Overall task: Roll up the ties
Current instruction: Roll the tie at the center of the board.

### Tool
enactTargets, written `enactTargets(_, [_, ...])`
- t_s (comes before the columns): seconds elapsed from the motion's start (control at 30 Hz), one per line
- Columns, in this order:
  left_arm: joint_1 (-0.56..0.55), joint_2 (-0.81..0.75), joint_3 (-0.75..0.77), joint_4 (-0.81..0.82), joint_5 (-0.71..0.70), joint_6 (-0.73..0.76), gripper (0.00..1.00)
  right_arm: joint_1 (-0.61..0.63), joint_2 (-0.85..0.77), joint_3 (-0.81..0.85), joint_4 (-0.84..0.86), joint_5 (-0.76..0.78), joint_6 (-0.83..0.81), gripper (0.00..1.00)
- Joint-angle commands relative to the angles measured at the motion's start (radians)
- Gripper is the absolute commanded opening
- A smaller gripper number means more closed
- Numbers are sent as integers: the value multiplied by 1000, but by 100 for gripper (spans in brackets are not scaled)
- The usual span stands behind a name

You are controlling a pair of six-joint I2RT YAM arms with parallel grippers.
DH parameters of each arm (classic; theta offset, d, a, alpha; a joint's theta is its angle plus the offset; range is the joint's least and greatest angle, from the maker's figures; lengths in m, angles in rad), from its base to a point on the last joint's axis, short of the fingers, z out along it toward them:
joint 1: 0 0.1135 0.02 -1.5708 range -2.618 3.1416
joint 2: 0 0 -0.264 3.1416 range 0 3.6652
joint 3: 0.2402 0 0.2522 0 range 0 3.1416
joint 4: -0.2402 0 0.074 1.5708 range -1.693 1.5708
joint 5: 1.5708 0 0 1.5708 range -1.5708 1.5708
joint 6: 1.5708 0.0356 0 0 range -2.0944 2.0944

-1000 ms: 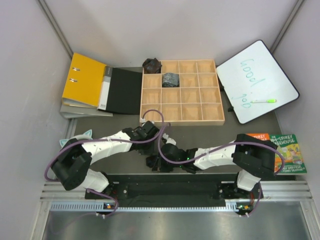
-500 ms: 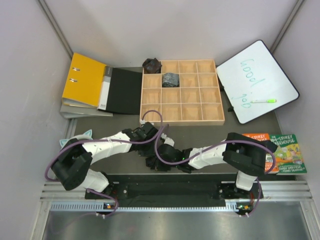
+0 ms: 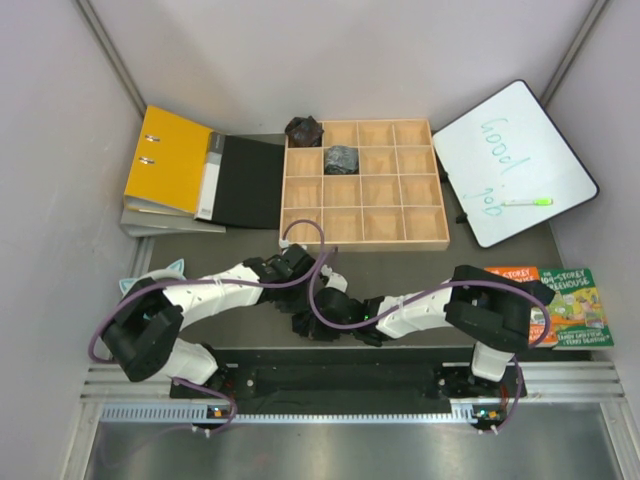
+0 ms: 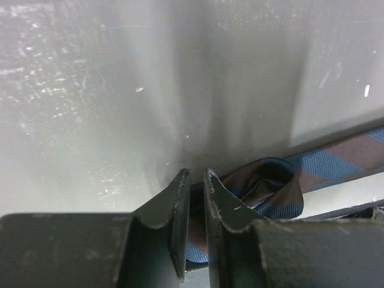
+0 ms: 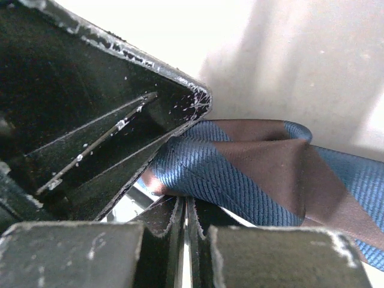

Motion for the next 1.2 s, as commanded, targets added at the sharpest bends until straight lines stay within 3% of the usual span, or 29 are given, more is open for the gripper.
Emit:
enactTargets(0.0, [-6, -33, 39, -50, -58, 0, 22, 23, -64, 2, 88, -21, -45, 0])
enactTargets(0.27, [2, -34, 139, -164, -147, 14, 33, 29, -230, -29, 27, -82, -109, 6])
enactTargets(0.5, [37, -72, 214, -262, -201, 26, 38, 24, -463, -29, -218, 12, -175, 14])
enactTargets(0.67, [45, -152, 179, -267, -161, -20, 44, -115, -550, -36, -308, -18, -203, 15])
enactTargets(0.8, [45, -278, 101, -218, -95, -55, 47, -233, -525, -46, -300, -156, -220, 15])
enactTargets(0.97, [44, -361, -2, -204, -51, -98, 44, -269, -419, 42, -321, -208, -275, 15])
enactTargets(1.17, [45, -399, -68, -205, -12, -129, 41, -298, -265, 65, -214, -332, -275, 14])
